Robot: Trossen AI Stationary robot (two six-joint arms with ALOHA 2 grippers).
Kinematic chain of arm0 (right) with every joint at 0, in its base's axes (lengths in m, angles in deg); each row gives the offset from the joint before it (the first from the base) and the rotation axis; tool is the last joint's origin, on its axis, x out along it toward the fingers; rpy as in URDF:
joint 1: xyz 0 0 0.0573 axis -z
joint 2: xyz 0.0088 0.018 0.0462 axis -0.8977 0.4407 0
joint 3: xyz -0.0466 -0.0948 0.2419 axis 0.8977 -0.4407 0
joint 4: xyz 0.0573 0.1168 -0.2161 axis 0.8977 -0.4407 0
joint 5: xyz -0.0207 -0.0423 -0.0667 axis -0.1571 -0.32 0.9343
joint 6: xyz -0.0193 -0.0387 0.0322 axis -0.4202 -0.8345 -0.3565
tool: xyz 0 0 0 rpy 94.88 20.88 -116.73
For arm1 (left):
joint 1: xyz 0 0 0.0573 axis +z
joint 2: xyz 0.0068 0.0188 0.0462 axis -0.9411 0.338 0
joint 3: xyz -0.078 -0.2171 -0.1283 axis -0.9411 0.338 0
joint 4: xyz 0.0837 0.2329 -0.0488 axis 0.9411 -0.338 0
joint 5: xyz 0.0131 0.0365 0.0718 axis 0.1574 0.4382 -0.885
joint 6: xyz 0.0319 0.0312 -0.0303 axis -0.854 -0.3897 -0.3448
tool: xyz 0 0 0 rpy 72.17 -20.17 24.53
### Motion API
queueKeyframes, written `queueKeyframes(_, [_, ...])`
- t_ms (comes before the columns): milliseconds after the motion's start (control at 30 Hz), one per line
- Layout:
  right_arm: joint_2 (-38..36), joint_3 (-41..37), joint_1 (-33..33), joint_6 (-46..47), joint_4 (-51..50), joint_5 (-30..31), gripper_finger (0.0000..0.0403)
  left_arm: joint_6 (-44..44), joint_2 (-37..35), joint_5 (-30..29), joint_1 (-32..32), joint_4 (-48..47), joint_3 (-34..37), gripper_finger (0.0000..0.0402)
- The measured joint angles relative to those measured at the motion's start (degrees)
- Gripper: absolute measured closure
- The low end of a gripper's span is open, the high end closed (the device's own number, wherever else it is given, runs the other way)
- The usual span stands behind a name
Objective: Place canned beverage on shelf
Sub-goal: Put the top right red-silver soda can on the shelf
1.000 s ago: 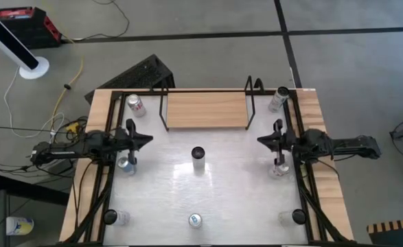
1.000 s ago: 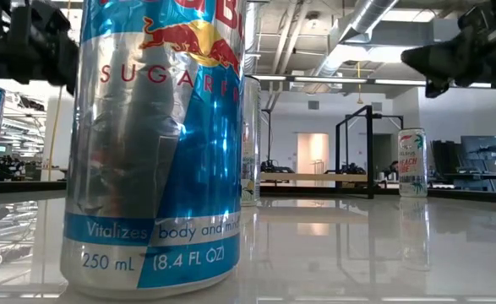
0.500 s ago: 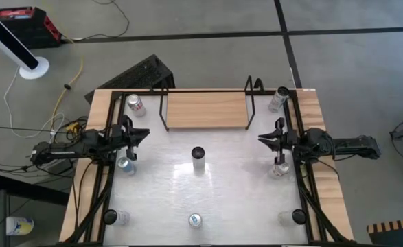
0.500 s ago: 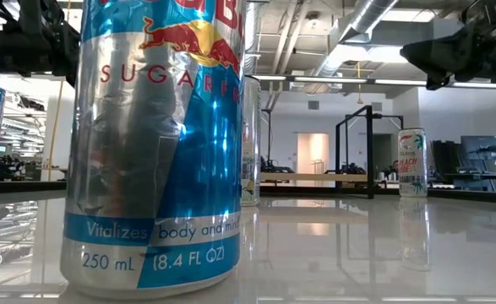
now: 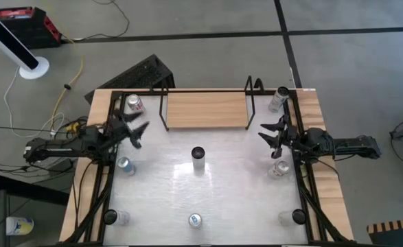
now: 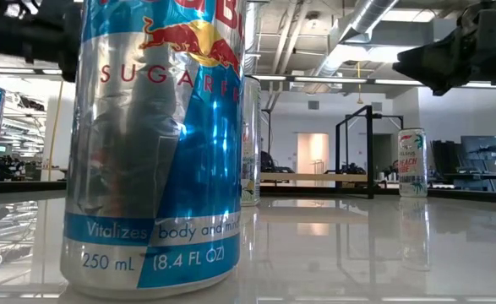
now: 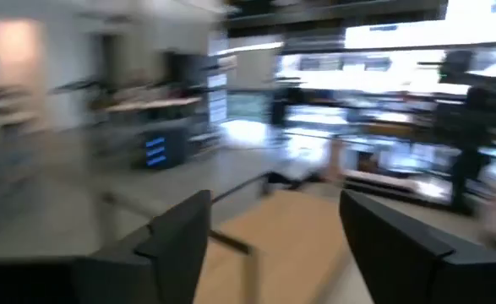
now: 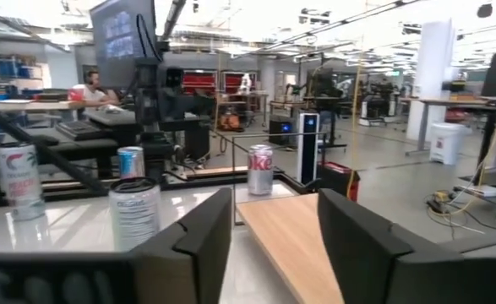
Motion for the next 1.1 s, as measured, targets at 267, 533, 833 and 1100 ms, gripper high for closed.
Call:
queueKeyframes(267, [0.00,0.04,0.02,0.10,0.96,0.00,0.0151,5.24,12.54,-9.32,6.27,-20.01,-16.45,0.0119])
queueKeyframes(533, [0.14,0.09,-0.07,1.57,1.37,-0.07,0.0147,15.27,27.84,-2.64,26.19,-40.67,-31.83,0.0122])
queueKeyframes(833, [0.83,0.11,-0.11,3.27,-0.87,-0.22,0.0147,18.64,44.40,11.44,45.58,-54.04,-41.36,0.0122])
queueKeyframes(1100, [0.85,0.11,-0.11,4.57,-2.21,-0.26,0.0147,14.76,54.60,16.50,51.01,-55.43,-44.65,0.0123])
